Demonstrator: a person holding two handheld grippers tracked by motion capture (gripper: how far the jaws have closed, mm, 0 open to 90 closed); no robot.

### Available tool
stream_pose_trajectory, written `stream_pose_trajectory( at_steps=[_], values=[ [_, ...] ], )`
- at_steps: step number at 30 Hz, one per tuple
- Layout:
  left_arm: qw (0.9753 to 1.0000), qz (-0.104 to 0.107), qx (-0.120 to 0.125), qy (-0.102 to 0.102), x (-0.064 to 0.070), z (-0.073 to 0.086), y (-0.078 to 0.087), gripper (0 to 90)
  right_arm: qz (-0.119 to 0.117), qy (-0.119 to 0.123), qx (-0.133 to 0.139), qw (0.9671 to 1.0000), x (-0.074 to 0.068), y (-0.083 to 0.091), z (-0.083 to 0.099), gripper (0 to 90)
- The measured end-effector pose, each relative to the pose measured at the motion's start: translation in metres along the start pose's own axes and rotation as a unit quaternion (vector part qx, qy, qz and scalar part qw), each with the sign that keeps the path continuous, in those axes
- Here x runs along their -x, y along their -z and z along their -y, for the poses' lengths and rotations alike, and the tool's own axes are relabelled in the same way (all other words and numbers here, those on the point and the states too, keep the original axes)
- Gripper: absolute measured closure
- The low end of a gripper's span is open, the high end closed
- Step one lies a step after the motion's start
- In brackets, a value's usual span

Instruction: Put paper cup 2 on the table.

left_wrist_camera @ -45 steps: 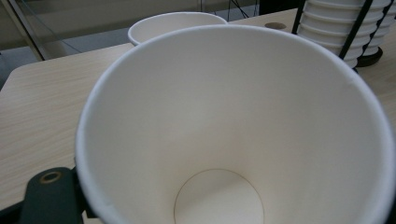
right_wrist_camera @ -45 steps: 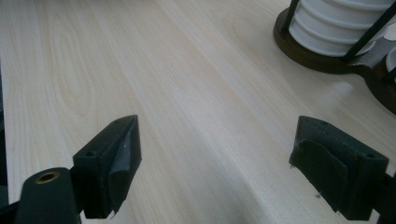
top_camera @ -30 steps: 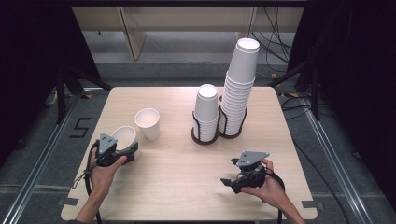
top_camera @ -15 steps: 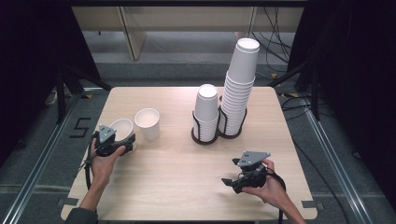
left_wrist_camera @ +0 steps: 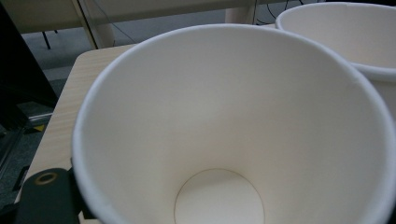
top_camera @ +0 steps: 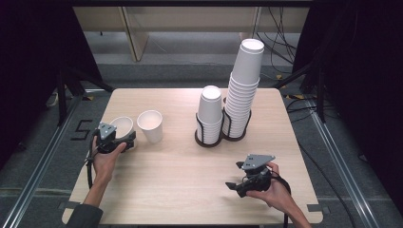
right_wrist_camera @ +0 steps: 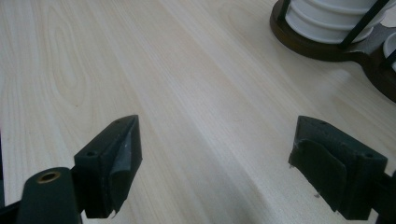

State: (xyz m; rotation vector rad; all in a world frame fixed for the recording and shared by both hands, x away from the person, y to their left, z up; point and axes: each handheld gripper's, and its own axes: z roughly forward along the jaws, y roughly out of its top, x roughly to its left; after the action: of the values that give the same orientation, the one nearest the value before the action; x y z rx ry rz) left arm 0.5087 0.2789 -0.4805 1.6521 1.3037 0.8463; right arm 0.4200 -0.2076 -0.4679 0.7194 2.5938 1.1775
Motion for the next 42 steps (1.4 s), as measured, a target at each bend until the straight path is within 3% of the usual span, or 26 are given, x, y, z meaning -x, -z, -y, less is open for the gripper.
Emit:
stream_pose_trajectory(
  at_steps=[3, 10, 14, 18, 25, 27, 35, 42],
  values=[
    [1.0000, 0.004, -0.005, 0.007, -0.002, 0.002, -0.003, 14.9, -0.003, -0.002, -0.002, 1.0000, -0.001, 0.000, 0.000, 17.2],
    [0.9997, 0.022, 0.005, -0.002, -0.001, 0.005, -0.007, 13.3, -0.005, 0.000, -0.004, 1.0000, -0.001, 0.000, 0.000, 17.4],
    [0.9994, 0.029, 0.001, -0.020, 0.004, 0.006, -0.009, 13.0, -0.007, -0.002, -0.006, 1.0000, -0.002, 0.000, 0.001, 17.5],
    [0.9992, 0.038, 0.003, -0.014, 0.004, 0.007, -0.009, 13.3, -0.003, 0.007, -0.002, 1.0000, -0.002, 0.000, 0.001, 17.6],
    [0.9989, 0.041, -0.014, -0.017, -0.001, 0.015, -0.007, 14.3, -0.008, -0.007, -0.007, 0.9999, -0.005, 0.001, 0.002, 17.6],
    [0.9988, 0.042, -0.019, -0.018, -0.003, 0.017, -0.005, 14.3, -0.008, 0.005, -0.004, 0.9999, -0.003, 0.001, 0.002, 17.6],
    [0.9972, 0.055, -0.046, -0.021, -0.003, 0.020, 0.002, 14.4, -0.008, 0.006, -0.004, 0.9999, -0.003, 0.001, 0.002, 17.7],
    [0.9963, 0.048, -0.066, -0.025, -0.002, 0.024, 0.012, 14.5, -0.009, 0.005, -0.006, 0.9999, -0.003, 0.002, 0.003, 17.7]
  ],
)
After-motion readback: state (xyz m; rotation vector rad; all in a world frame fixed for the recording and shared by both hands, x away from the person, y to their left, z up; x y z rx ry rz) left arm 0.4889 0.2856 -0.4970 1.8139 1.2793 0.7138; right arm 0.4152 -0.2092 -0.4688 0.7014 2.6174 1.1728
